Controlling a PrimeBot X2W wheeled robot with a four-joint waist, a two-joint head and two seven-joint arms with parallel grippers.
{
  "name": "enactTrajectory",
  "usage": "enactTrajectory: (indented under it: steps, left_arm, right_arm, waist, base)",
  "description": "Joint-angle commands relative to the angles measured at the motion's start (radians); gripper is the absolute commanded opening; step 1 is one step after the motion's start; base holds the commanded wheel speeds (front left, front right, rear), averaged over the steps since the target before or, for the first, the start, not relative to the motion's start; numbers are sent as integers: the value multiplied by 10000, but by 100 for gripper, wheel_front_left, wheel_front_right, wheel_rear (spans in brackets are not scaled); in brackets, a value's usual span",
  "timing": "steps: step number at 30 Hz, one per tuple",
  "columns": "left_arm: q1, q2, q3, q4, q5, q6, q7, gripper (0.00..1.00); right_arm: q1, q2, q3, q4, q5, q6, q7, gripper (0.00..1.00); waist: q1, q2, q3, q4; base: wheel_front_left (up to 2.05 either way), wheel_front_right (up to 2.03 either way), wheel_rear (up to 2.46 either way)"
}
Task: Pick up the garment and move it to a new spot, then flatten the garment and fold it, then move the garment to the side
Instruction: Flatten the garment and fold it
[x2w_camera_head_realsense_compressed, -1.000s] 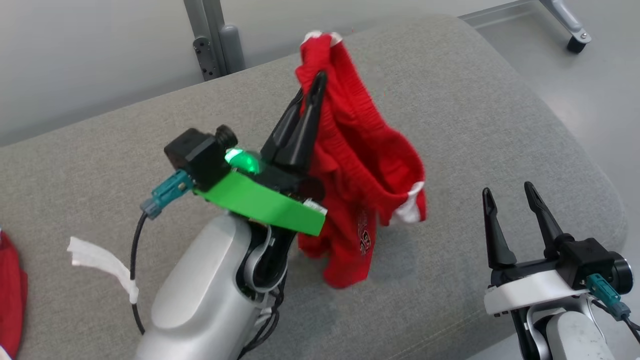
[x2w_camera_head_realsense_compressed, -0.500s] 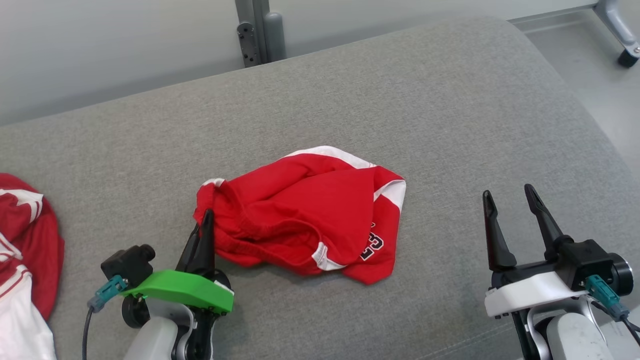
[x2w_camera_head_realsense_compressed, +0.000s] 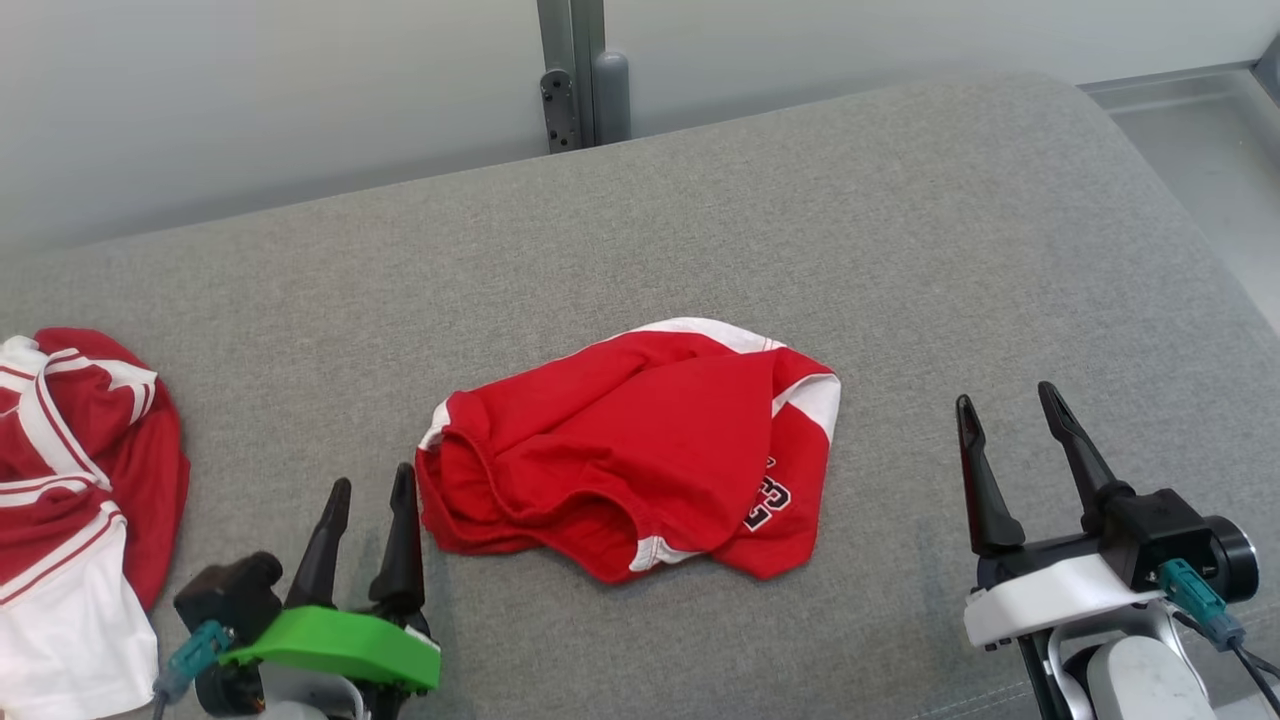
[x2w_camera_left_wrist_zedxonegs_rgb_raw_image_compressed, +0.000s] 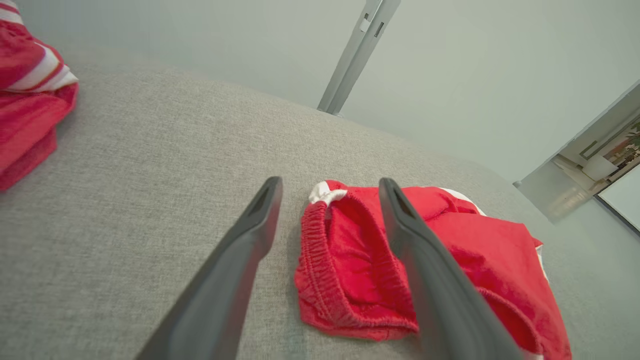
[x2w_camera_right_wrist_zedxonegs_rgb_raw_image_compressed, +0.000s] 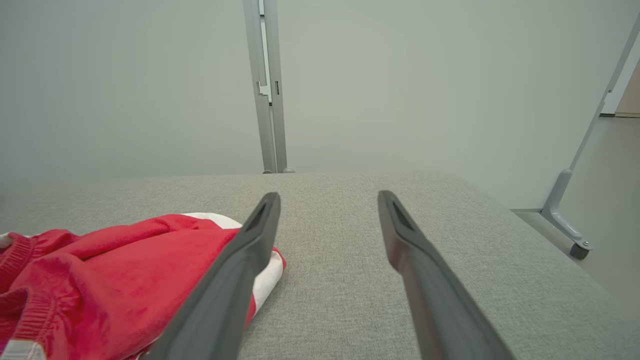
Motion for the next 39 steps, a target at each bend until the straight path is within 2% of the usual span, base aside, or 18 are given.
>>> enactTrajectory:
  steps: [1,4,9,13,23,29,30,31,32,39]
  left_arm:
    - [392,33,-134,-208,247,-45,3,100]
    - [796,96,-926,-736,385,-49,431,100]
    - [1182,90,-2200,-1570,29,-42,1850,100]
    - [1169,80,-2850,-1556,255,-20,2599,100]
    - [400,155,-3178,-1066,817,446,3006,100]
    - [-12,270,-3403,-425,990,483,3349,100]
    - [-69,264,-3426,-331,978,470,3406,73]
    - [-213,266,-3408,-285,990,450,3346,16]
    - [-322,252,-3388,-259,958,435,3359,0]
    - [-1327,12,-3265,-810,608,266,3056,0]
  right_arm:
    - [132,-16,-31,-8,-69,-3,-31,100]
    - [226,-15,-53,-7,-104,-3,-31,100]
    - [161,-15,30,25,-143,-3,-31,100]
    - [43,-13,147,1,-79,-3,-31,100]
    - [66,-13,64,-79,49,-3,-31,100]
    - [-57,-13,95,-77,240,-3,-33,100]
    - [-56,-12,86,-74,261,-3,-31,100]
    - [-72,-13,98,-74,289,-3,-31,100]
    - [-97,-13,91,-85,327,-3,-33,100]
    - [-160,-12,41,-90,492,-3,-33,100]
  waist:
    - [0,0,-138,-13]
    - [0,0,-246,-29]
    - [0,0,-311,-144]
    - [0,0,-239,-355]
    - [0,0,58,-945]
    - [0,0,217,-1225]
    - [0,0,233,-1259]
    - [0,0,266,-1311]
    - [0,0,294,-1341]
    - [0,0,395,-1529]
  base:
    - [0,0,0]
    - [0,0,0]
    - [0,0,0]
    - [0,0,0]
    - [0,0,0]
    - [0,0,0]
    - [0,0,0]
    - [0,0,0]
    - [0,0,0]
    - [0,0,0]
